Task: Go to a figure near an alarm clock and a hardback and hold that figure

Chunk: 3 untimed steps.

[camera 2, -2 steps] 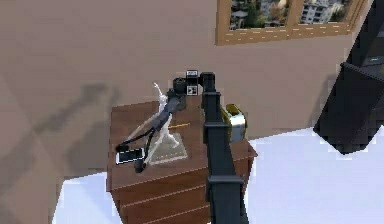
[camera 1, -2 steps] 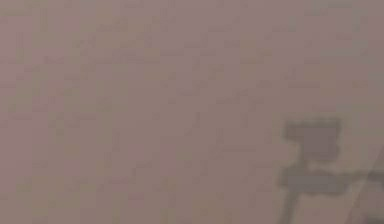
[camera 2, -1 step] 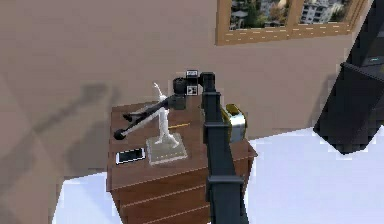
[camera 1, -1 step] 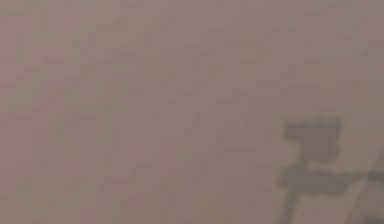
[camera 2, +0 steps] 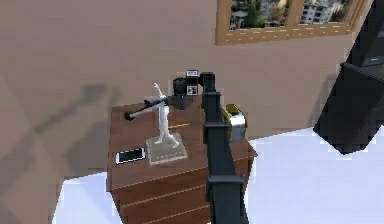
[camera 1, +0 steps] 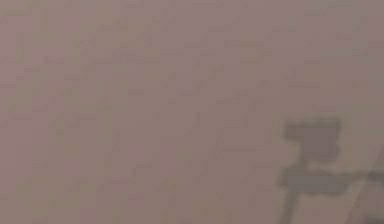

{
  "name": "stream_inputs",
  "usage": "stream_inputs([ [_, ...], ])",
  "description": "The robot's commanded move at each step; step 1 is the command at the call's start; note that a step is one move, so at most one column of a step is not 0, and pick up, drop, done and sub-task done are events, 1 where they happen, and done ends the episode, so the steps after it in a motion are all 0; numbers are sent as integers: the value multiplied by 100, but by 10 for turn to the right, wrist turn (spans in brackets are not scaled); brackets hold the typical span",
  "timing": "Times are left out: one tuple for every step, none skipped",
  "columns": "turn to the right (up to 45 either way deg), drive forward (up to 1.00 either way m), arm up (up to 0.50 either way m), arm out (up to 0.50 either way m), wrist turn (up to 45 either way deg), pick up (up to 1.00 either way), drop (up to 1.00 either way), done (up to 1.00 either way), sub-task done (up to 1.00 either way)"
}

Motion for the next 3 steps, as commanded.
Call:
stream_inputs([
  [0, 0, -30, 0, 0, 0, 0, 0, 0],
  [0, 0, 0, 0, 0, 100, 0, 0, 0],
  [0, 0, 10, 0, 0, 0, 0, 0, 0],
])
